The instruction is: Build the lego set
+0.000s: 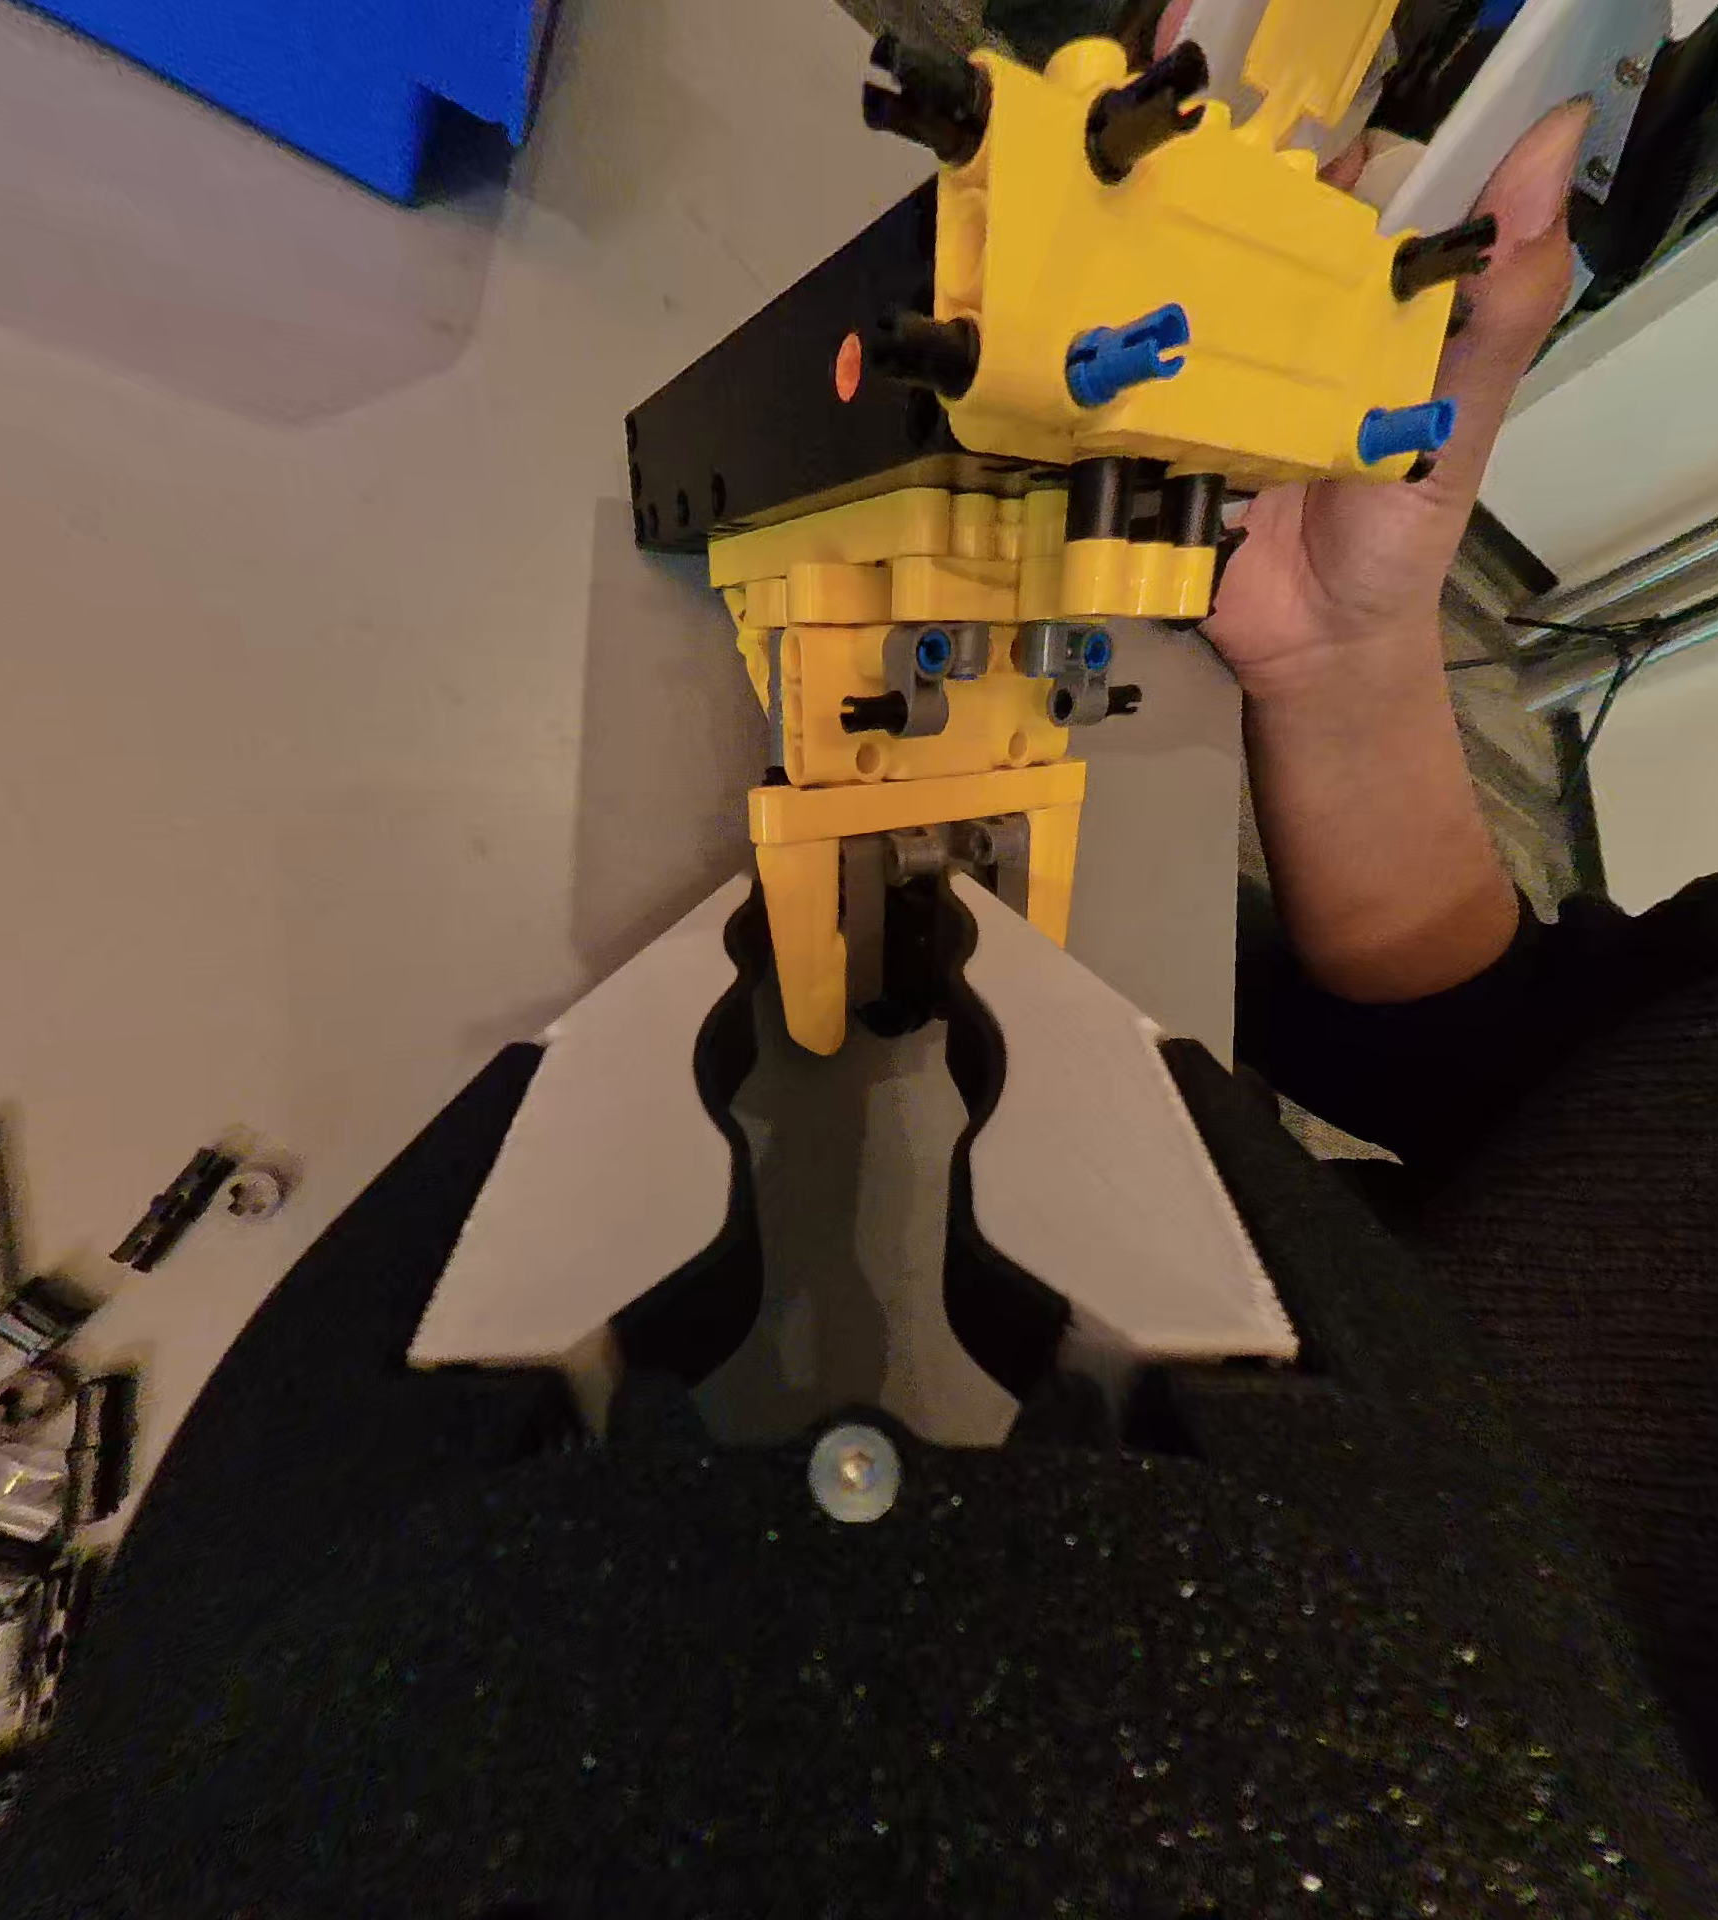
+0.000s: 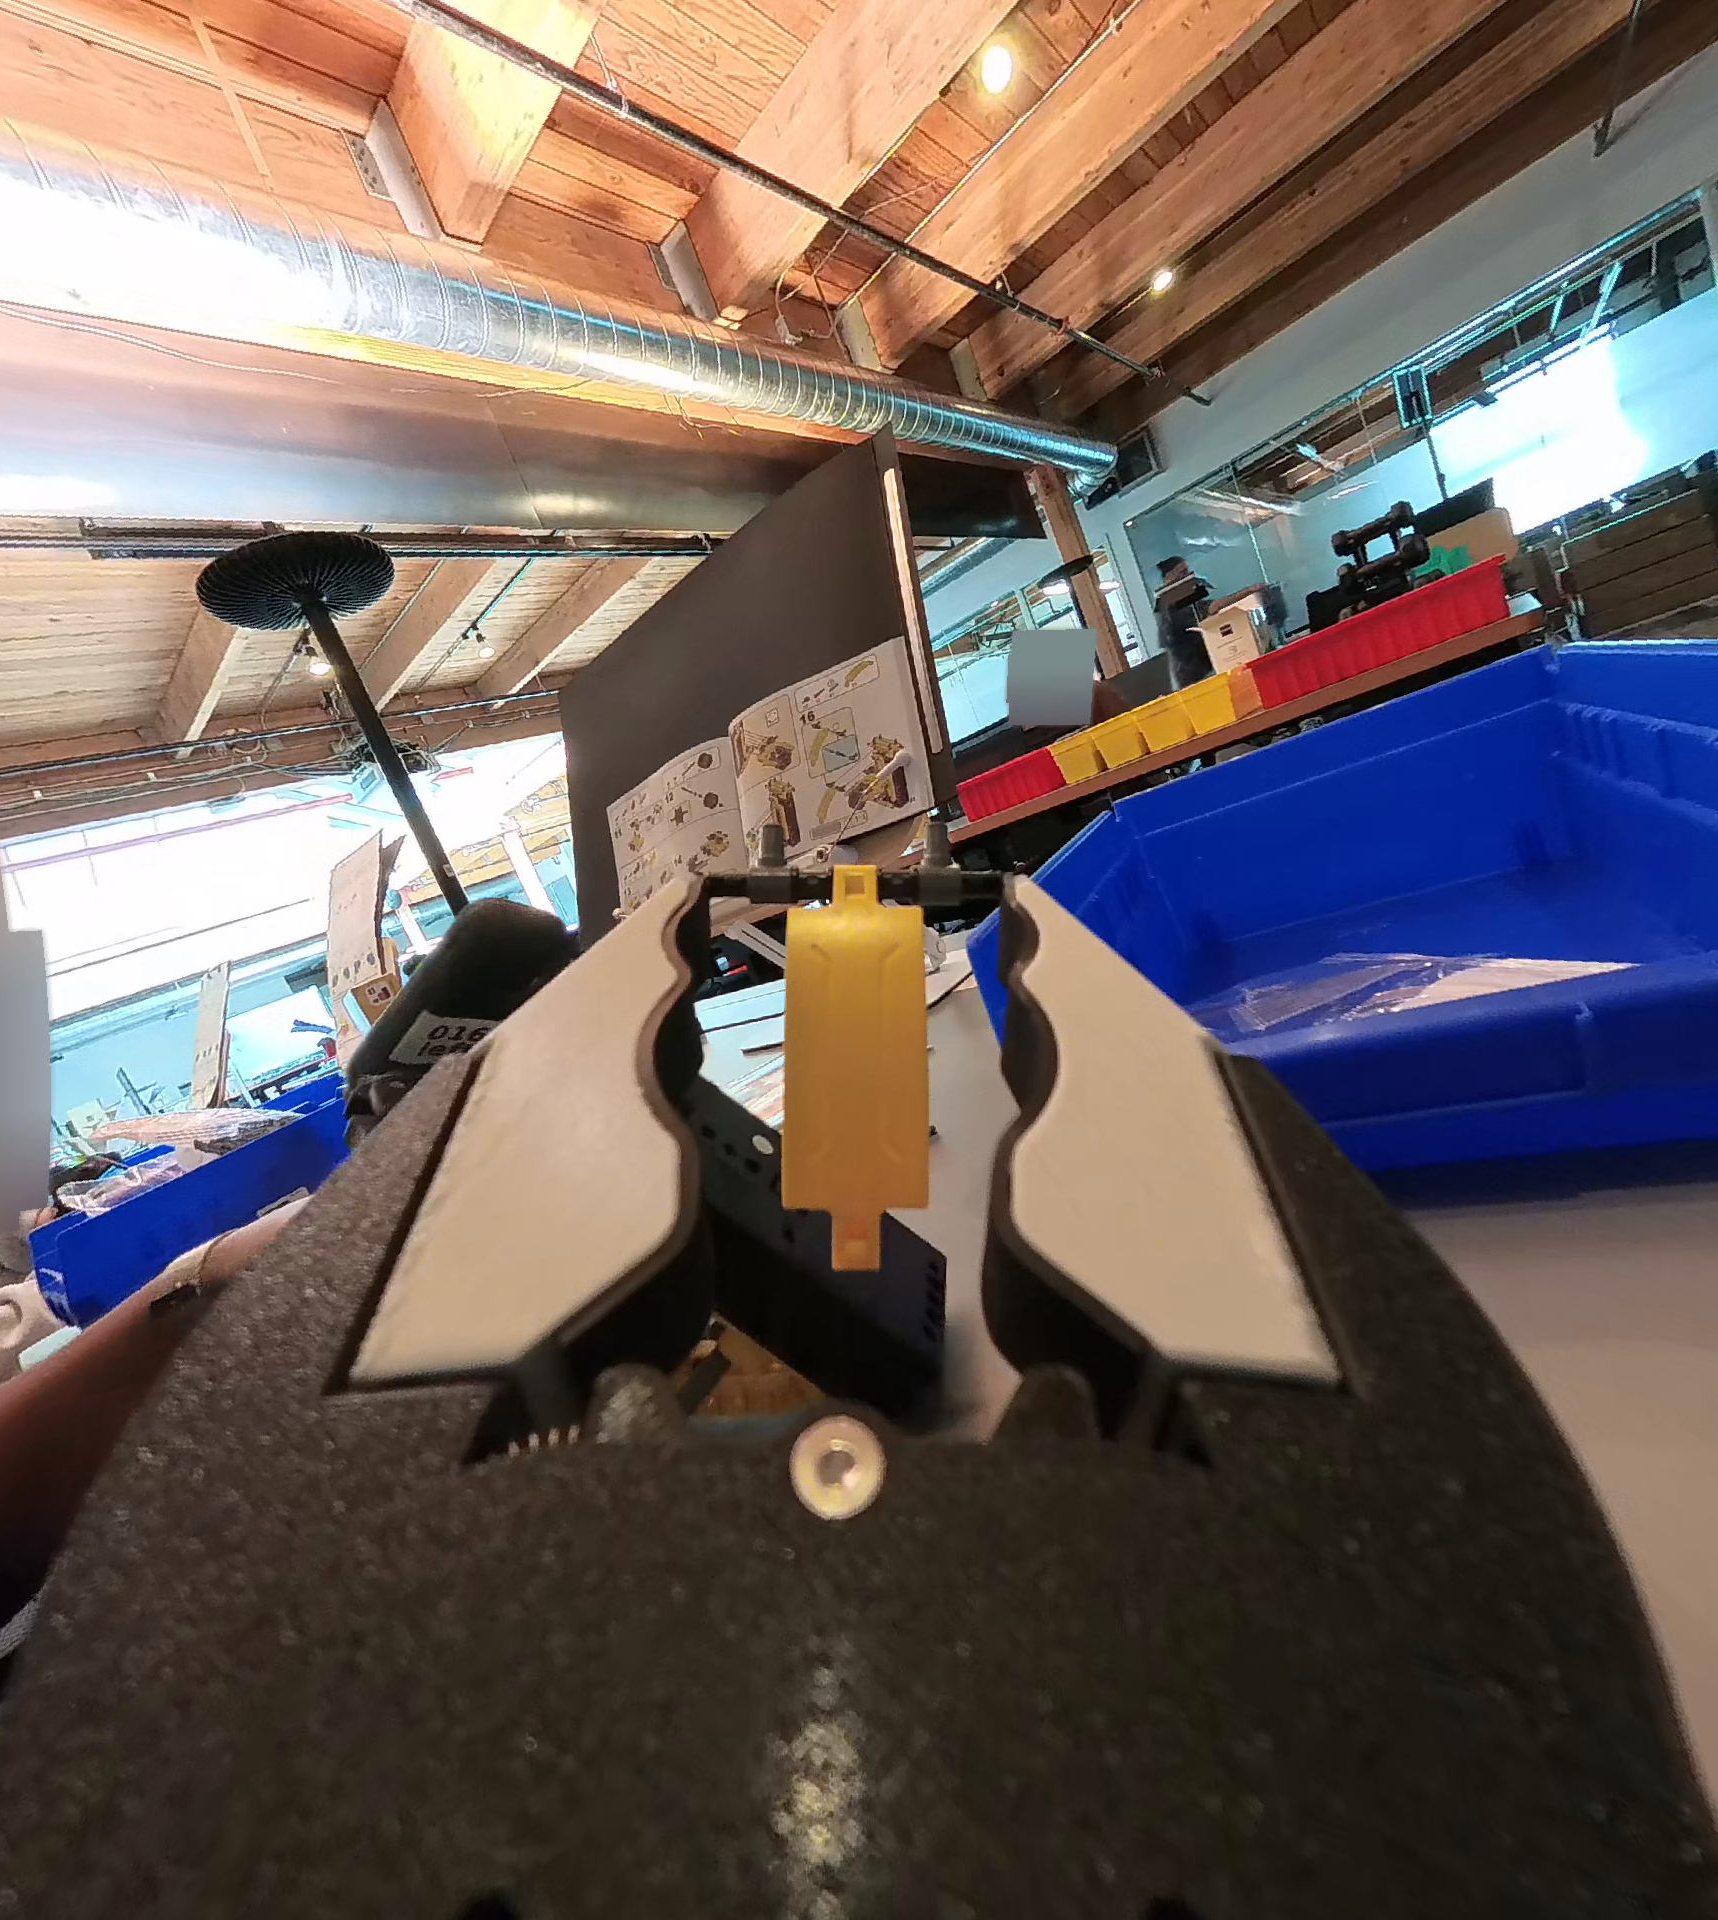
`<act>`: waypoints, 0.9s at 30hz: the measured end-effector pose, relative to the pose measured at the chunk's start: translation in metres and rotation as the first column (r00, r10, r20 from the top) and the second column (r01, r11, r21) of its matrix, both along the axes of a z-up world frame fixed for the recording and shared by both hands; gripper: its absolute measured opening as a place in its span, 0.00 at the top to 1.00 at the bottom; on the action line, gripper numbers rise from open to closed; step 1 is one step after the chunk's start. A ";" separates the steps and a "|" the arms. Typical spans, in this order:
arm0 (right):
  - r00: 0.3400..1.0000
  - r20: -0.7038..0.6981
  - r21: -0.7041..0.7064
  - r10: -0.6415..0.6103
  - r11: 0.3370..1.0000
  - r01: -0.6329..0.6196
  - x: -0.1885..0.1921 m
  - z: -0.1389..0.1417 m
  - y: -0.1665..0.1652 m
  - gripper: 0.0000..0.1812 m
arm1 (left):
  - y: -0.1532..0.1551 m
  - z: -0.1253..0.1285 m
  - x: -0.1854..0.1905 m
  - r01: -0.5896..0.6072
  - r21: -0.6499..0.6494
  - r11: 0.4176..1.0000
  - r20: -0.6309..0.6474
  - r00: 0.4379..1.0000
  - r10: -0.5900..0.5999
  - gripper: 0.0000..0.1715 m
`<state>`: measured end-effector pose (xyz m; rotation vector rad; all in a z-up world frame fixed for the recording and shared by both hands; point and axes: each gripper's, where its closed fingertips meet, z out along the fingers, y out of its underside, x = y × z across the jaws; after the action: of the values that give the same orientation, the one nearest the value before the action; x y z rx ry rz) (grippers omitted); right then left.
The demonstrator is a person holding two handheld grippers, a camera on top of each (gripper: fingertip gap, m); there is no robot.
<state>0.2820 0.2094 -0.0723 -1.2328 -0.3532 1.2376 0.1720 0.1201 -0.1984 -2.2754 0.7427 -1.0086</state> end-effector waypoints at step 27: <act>1.000 -0.025 -0.003 0.007 1.000 -0.007 0.002 0.002 0.000 0.70 | 0.034 0.043 -0.022 0.028 0.474 0.880 -0.034 0.999 -0.013 0.68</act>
<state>0.2842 0.2093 -0.0704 -1.2183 -0.3380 1.2592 0.1503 0.1545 -0.1550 -1.8593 0.9148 -0.7029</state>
